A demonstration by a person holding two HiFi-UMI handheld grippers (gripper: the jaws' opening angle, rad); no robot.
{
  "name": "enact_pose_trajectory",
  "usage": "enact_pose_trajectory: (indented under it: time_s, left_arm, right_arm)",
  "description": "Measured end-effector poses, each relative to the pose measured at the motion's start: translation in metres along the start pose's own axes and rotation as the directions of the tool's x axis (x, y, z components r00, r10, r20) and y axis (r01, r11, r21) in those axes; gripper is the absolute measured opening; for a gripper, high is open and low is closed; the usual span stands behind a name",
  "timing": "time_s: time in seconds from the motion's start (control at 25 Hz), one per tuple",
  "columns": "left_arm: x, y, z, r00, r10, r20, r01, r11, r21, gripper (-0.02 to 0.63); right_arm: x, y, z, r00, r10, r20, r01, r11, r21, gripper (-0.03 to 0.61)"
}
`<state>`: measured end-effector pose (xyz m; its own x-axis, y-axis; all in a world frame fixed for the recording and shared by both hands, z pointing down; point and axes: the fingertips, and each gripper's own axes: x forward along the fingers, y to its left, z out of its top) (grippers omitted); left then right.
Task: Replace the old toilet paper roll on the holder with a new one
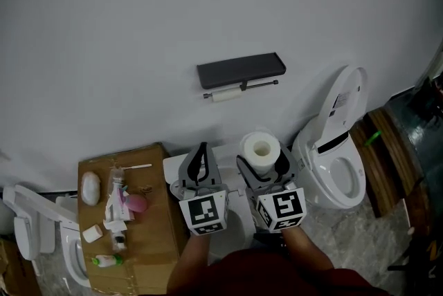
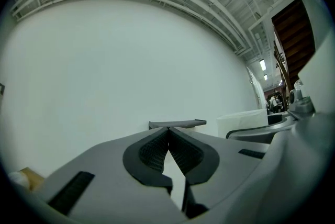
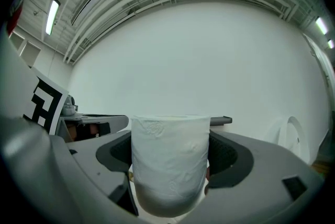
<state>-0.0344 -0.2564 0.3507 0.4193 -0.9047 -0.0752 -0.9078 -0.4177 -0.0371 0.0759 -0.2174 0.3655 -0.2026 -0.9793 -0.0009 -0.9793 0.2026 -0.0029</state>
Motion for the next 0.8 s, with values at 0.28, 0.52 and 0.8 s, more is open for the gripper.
enact_pose_trajectory:
  time_s: [0.28, 0.52, 0.8]
  left_arm:
    - [0.059, -0.007, -0.013, 0.999, 0.024, -0.022, -0.024, 0.999, 0.021, 0.017]
    - [0.094, -0.006, -0.024, 0.999, 0.035, -0.036, -0.035, 0.999, 0.017, 0.017]
    - [0.12, -0.007, -0.039, 0.998, 0.033, -0.063, -0.031, 0.999, 0.024, 0.017]
  right_arm:
    - [0.047, -0.039, -0.009, 0.999, 0.029, -0.012, -0.029, 0.999, 0.018, 0.38]
    - [0.076, -0.058, -0.018, 0.999, 0.045, -0.024, -0.044, 0.999, 0.031, 0.38]
    - [0.097, -0.072, -0.027, 0.998, 0.041, -0.038, -0.039, 0.998, 0.043, 0.38]
